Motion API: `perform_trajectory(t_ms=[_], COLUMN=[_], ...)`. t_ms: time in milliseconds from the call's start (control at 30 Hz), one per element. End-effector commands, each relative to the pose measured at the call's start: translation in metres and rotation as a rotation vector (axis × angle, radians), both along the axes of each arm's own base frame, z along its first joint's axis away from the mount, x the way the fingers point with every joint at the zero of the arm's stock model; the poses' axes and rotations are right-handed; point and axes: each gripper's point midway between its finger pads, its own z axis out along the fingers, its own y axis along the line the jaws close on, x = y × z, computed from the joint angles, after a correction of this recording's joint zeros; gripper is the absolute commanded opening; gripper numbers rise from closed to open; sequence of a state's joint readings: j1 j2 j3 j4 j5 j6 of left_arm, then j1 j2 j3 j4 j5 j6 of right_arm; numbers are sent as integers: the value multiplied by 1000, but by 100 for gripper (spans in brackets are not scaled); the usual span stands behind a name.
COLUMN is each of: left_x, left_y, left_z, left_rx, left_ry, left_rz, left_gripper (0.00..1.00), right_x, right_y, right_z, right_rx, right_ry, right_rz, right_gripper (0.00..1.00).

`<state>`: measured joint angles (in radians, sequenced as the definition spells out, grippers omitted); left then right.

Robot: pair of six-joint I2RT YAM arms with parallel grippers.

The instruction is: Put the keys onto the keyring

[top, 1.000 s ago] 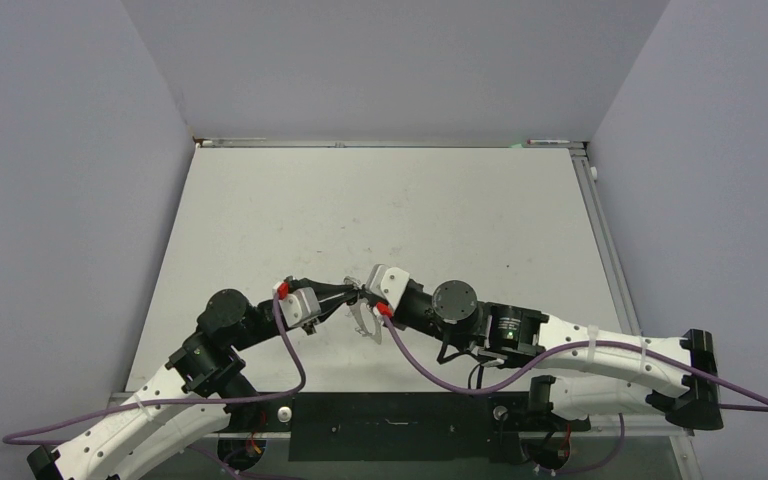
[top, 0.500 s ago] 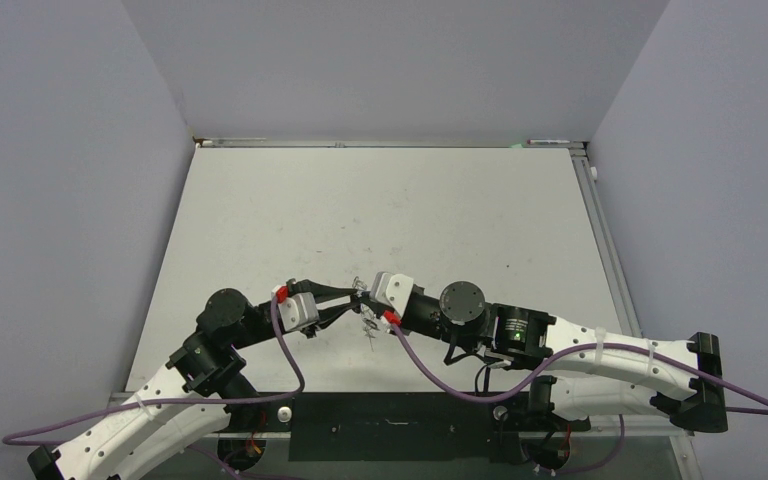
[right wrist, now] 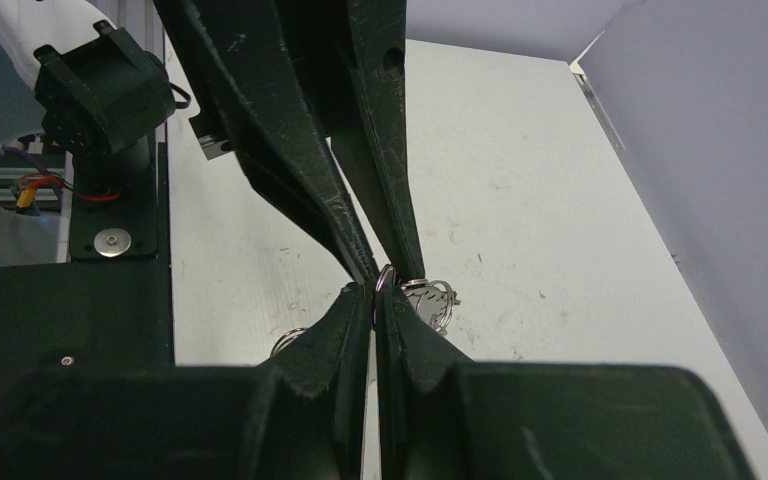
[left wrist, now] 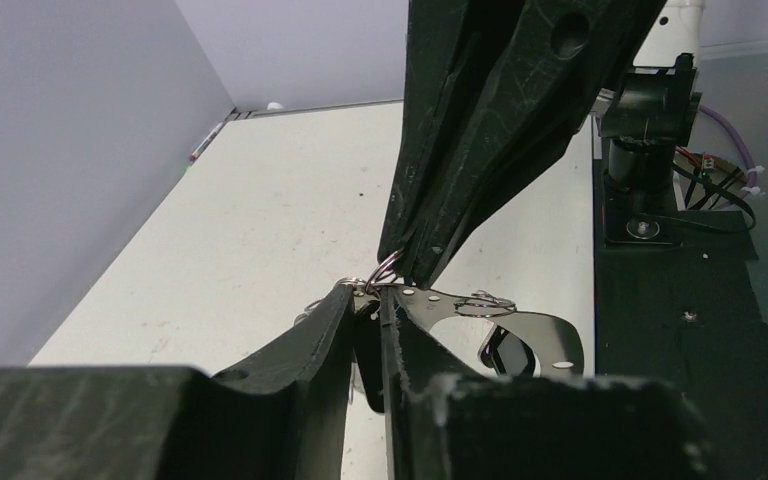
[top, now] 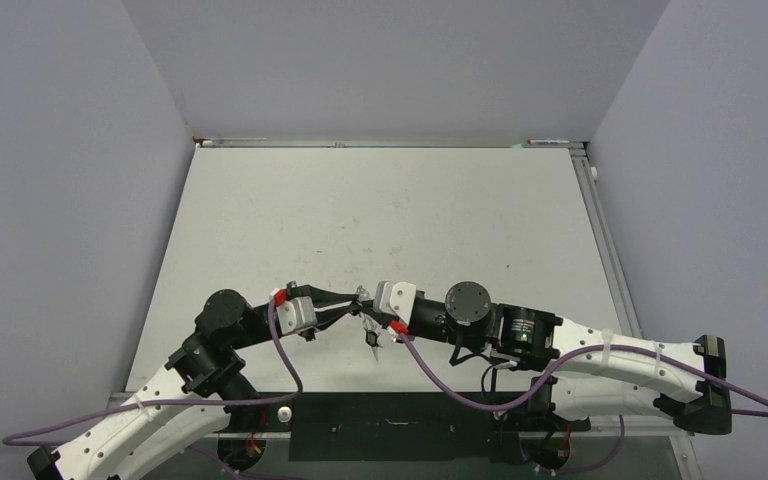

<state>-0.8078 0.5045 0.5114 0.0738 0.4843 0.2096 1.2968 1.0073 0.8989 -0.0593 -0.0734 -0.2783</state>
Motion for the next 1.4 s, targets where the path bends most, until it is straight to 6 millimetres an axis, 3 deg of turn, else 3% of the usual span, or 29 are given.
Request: perform_trajectory(t_ms=[0, 67, 500, 700, 1100, 1233, 1367], left_x=[-4, -5, -10, -6, -2, 4, 25], left_y=[0, 0, -1, 1, 1, 3, 9], left_z=[26, 27, 28, 27, 26, 24, 21], left_rx=[-65, -66, -72, -70, -62, -55, -40], left_ry=[-64, -68, -77, -72, -66, -56, -27], left_rz=[-18, -28, -53, -30, -6, 25, 145], left_gripper=[6, 0, 0, 0, 0, 0, 0], right_x=[-19, -19, -9, 3, 9, 13, 22], right_y=[2, 2, -6, -8, -5, -7, -8], right_z=[23, 21, 19, 11, 3, -2, -12], right_rx=[70, 65, 62, 27, -3, -4, 14], right_ry=[-16, -17, -28, -17, -20, -12, 29], right_rz=[99, 101, 33, -35, -61, -91, -163], right_gripper=[5, 5, 5, 18, 22, 22, 24])
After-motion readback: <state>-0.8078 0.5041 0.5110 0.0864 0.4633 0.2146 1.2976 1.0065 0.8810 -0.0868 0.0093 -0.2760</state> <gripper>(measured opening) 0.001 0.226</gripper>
